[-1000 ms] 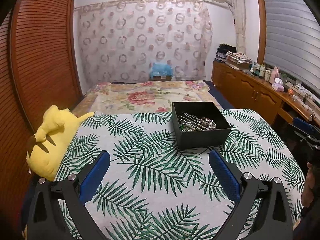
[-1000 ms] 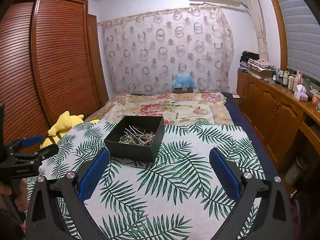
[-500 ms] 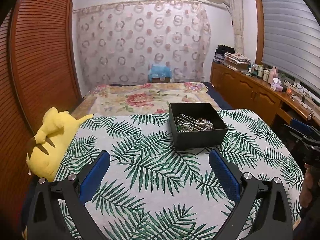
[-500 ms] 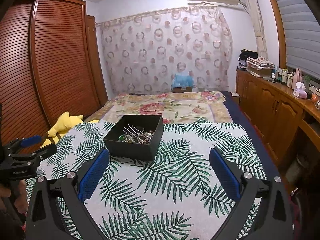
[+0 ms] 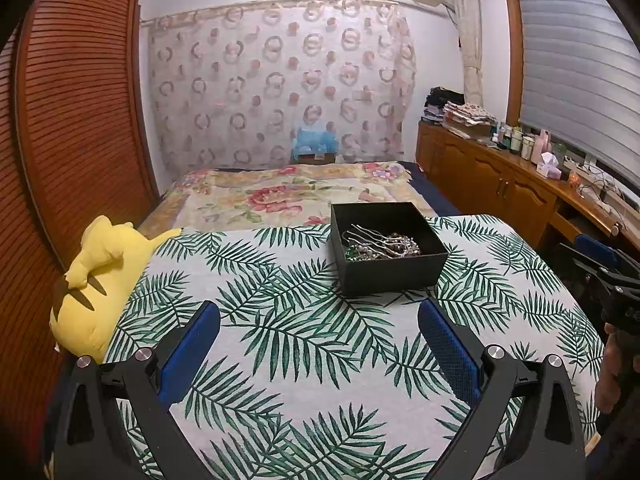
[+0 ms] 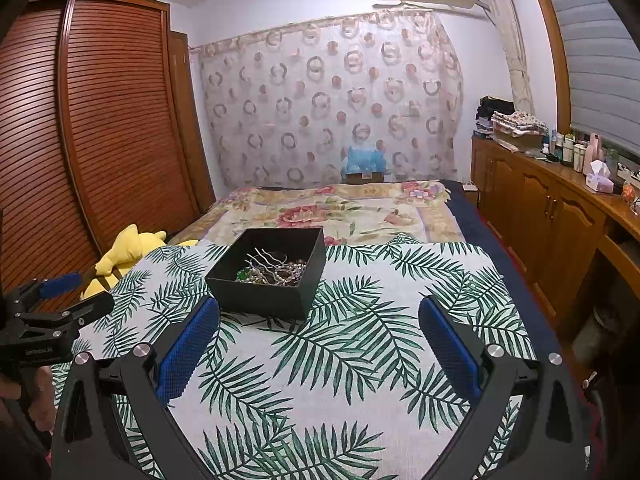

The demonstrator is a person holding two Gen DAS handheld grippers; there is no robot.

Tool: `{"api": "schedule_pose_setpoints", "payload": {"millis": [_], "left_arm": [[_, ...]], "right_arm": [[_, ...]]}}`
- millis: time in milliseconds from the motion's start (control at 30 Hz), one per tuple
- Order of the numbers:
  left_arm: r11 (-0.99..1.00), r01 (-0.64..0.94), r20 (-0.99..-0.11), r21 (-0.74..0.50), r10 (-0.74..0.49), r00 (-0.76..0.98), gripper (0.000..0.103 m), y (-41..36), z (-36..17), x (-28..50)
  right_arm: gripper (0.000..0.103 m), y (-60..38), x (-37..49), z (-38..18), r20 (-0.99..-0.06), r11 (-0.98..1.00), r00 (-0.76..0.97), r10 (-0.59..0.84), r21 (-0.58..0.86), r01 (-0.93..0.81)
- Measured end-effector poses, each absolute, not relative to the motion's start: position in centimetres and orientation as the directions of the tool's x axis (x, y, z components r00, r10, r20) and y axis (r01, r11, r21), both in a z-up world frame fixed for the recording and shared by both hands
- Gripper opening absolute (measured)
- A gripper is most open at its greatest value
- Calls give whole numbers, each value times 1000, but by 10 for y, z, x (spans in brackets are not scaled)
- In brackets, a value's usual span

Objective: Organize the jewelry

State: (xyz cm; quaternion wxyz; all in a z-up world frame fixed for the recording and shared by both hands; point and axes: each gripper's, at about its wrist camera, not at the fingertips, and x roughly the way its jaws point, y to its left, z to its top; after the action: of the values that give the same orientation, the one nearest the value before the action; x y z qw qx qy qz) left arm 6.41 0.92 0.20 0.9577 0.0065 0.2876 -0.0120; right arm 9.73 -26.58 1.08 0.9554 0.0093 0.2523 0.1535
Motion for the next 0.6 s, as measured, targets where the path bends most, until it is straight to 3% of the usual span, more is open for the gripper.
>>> {"api": "schedule_pose_setpoints", "payload": {"millis": [600], "left_arm": [[1000,26,-544,0,-22,839,96,10,3,63]], "right_arm": [[100,-268,96,9,-480,953,825,298,98,-287]]}}
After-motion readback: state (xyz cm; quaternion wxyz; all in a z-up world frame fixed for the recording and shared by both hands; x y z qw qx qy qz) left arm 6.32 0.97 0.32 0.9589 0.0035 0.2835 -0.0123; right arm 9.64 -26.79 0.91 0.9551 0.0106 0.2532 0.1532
